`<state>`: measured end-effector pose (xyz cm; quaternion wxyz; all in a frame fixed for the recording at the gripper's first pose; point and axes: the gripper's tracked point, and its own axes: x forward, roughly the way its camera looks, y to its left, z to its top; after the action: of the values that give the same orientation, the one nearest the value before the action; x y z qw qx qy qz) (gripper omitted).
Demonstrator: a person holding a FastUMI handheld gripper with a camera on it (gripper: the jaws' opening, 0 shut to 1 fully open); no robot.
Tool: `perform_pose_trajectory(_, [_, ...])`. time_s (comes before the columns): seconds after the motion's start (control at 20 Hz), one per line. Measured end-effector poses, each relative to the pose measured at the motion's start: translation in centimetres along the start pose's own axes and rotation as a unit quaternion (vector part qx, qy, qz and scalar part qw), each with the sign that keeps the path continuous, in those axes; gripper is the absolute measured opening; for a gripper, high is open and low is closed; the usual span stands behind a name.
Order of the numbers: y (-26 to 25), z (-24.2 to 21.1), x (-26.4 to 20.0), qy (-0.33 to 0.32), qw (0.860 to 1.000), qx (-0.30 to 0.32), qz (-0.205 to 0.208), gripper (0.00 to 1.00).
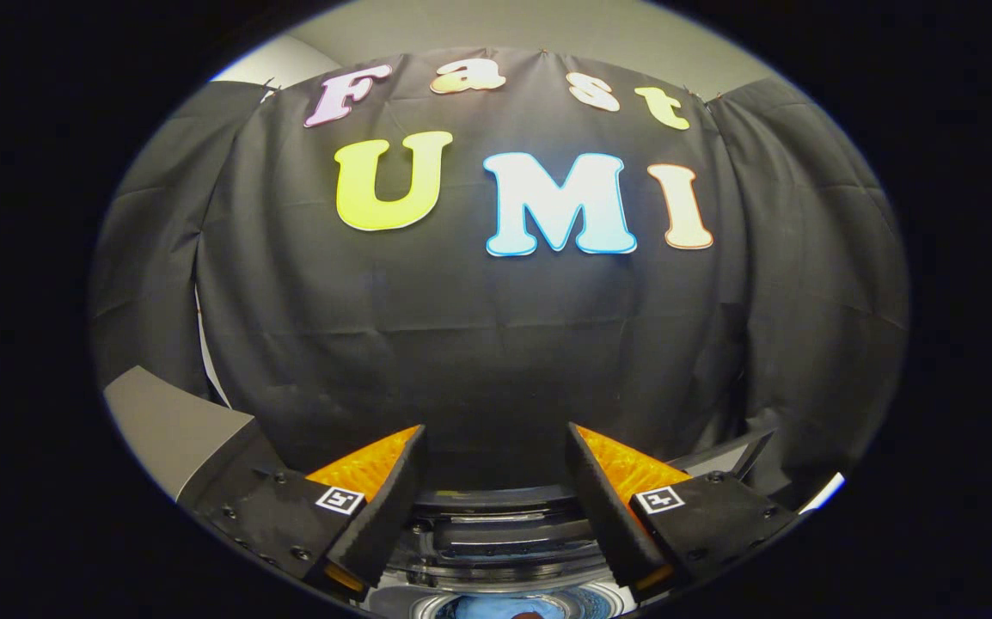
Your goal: Put the clothes into the washing machine and then close the washing machine lid.
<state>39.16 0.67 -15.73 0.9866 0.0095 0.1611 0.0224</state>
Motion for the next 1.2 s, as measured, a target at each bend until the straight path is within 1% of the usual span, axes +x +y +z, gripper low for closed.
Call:
perform_pose_trajectory(0.25, [0.0,-0.3,-1.4,-0.007,1.0,0.004,0.008,0.99])
perform_pose_trajectory(0.6, [-0.1,-1.1,-5.3,-0.041,0.999,0.004,0.015,0.99])
perform_pose_trajectory(0.9, [-0.3,-2.7,-8.9,-0.059,0.998,0.003,0.02,0.99])
perform_pose_trajectory(1.2, [-0.4,-5.3,-12.6,-0.075,0.997,-0.001,0.029,0.99])
